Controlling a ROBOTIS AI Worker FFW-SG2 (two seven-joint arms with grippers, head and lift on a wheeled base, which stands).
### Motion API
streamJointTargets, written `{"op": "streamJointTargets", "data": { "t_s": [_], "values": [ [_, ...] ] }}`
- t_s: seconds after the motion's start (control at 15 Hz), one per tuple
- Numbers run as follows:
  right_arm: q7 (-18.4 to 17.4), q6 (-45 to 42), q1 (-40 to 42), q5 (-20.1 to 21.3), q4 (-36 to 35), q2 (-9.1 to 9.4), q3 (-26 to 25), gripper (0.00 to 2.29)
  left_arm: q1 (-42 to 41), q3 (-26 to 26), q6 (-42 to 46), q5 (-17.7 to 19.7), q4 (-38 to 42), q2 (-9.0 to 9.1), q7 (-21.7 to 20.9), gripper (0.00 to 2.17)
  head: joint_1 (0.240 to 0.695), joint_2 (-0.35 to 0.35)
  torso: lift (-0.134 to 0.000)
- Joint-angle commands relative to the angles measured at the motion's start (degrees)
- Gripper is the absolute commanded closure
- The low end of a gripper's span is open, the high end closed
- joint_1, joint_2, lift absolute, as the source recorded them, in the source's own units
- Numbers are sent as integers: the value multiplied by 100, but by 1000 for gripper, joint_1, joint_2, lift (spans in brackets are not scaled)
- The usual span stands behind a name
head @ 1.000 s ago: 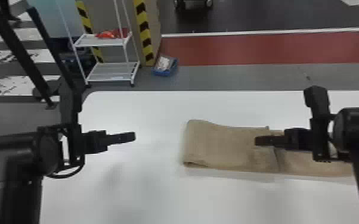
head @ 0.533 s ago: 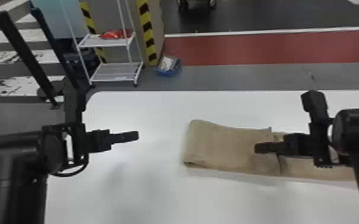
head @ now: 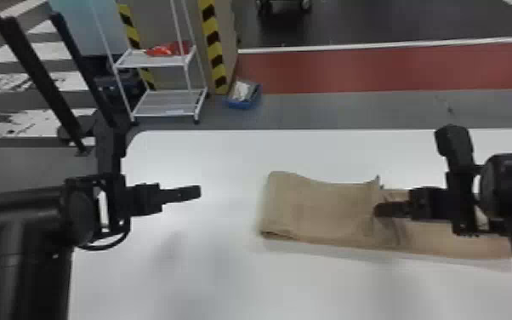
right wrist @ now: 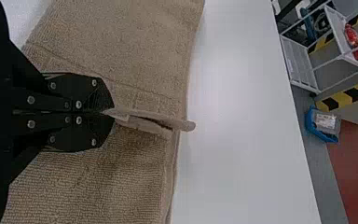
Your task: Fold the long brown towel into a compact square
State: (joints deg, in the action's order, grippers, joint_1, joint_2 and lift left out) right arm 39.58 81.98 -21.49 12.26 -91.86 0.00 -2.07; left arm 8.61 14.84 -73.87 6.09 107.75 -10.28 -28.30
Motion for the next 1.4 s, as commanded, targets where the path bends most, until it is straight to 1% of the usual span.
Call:
{"op": "streamJointTargets", "data": {
  "t_s": [0.0,0.13,0.27,0.33,0.47,0.53,0.6,0.67,0.73,0.87,0.93,1.0,1.13,1.2,1.27,1.33],
  "values": [
    [32,8,-5,48,-7,5,22,1652,-9,10,8,-3,0,0,0,33,695,146,-120],
    [41,8,4,75,-7,5,40,1652,-9,19,8,6,0,0,-9,33,695,147,-120],
    [85,8,66,-119,-183,5,31,1652,-9,19,8,6,0,0,0,33,695,147,-120],
    [94,43,136,-242,-482,5,-31,1652,0,28,8,6,0,0,-9,33,695,149,-120],
    [120,605,294,-523,-1422,5,-224,1652,-9,36,8,6,9,-9,-9,33,695,156,-120],
    [129,640,409,-593,-1712,5,-338,1652,-9,45,8,15,9,-18,-9,33,695,160,-120],
    [120,640,496,-620,-1774,5,-479,1652,-26,45,8,32,9,-18,-9,33,695,160,-120],
    [111,588,514,-620,-1659,5,-549,1652,-44,45,8,32,18,-26,-18,33,695,159,-120],
    [103,517,540,-558,-1448,5,-532,1652,-61,45,8,32,26,-26,-27,33,695,156,-120],
    [6,113,523,-523,-1044,5,-505,1652,-79,45,-10,41,53,-26,-53,33,695,147,-120],
    [6,131,496,-558,-1035,5,-523,1652,-97,45,-10,41,70,-26,-62,33,695,142,-120],
    [23,236,461,-646,-1193,5,-558,1652,-97,54,-10,41,70,-26,-62,33,695,140,-120],
    [85,781,479,-839,-1879,5,-839,1652,-123,151,8,67,70,-26,-62,36,695,140,-120],
    [85,810,637,-901,-2064,5,-953,1652,-132,151,96,76,70,-18,-53,36,695,140,-120],
    [85,810,822,-910,-2055,5,-971,1652,-176,160,377,111,35,18,-27,49,695,140,-120],
    [67,711,901,-901,-1905,5,-1033,1652,-264,133,852,173,-18,97,35,56,695,138,-120]
  ]
}}
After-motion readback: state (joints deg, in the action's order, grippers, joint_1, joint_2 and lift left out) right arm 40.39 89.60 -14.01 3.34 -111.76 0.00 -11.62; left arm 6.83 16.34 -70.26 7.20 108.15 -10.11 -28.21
